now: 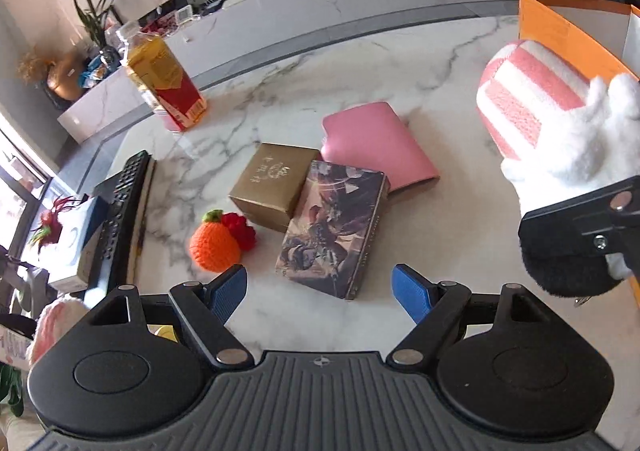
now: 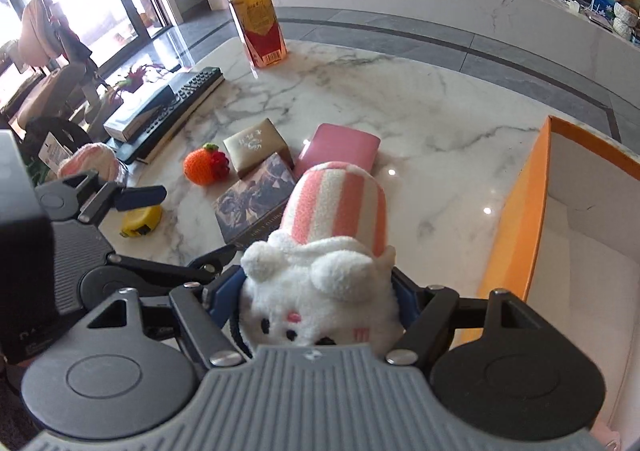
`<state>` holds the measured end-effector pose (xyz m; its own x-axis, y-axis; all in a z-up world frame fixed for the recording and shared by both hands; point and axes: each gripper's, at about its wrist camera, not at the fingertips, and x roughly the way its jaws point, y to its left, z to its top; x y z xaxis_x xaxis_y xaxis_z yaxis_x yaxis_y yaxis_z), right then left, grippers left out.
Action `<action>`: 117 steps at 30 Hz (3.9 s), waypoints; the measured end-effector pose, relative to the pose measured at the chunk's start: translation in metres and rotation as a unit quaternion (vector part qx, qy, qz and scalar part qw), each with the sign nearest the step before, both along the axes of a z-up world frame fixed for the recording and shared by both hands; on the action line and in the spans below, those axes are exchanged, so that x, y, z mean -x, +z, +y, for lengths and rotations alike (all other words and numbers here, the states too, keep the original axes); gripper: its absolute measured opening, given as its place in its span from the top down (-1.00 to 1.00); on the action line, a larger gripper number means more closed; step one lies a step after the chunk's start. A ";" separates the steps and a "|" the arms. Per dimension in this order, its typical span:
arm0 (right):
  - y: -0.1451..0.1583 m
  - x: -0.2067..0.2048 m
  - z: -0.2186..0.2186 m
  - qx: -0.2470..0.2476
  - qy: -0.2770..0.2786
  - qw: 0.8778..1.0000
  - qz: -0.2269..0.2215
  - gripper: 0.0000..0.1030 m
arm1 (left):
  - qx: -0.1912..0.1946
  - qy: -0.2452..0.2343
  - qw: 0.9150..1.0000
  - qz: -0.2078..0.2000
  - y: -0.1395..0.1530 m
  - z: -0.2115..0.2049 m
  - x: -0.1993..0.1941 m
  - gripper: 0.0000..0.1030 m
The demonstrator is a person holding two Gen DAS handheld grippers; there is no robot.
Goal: Organize objects
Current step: 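Lift the panda plush with right gripper while left grasps the illustrated card box, then carry the panda plush over the orange box while left gripper lifts the card box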
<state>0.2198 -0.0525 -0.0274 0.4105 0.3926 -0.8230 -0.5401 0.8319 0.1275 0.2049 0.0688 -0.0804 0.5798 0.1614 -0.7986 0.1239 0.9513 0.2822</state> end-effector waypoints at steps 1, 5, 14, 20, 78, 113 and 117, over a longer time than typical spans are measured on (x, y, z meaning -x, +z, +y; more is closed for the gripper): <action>0.000 -0.001 -0.001 0.005 0.001 1.000 -0.003 -0.49 | 0.005 -0.007 1.000 0.006 -0.004 0.000 -0.006 -0.83; -0.002 -0.008 -0.007 0.003 -0.001 1.000 0.004 -0.49 | 0.002 -0.002 1.000 0.002 -0.011 0.007 -0.024 -0.84; 0.003 -0.013 -0.014 0.000 -0.013 1.000 -0.011 -0.50 | 0.117 -0.005 0.993 0.028 -0.025 0.038 -0.058 -0.85; 0.002 -0.011 -0.011 0.005 -0.008 1.000 -0.016 -0.51 | 0.141 0.000 0.989 0.035 -0.030 0.041 -0.057 -0.62; 0.011 0.090 -0.068 -0.095 -0.007 0.995 -0.034 -0.49 | 0.160 0.157 0.974 0.013 -0.015 -0.005 0.060 -0.30; 0.076 0.048 -0.195 -0.083 -0.156 0.976 -0.126 -0.28 | 0.194 0.076 0.976 -0.058 0.037 -0.042 0.088 -0.30; 0.062 0.017 -0.195 -0.018 -0.142 0.984 -0.102 -0.28 | 0.199 0.066 0.976 -0.052 0.035 -0.044 0.088 -0.30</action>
<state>0.2025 -0.2473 0.0349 0.6630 0.2647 -0.7003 -0.3033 0.9502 0.0721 0.1172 0.0252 -0.0449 0.6567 -0.0699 -0.7509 -0.0175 0.9940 -0.1079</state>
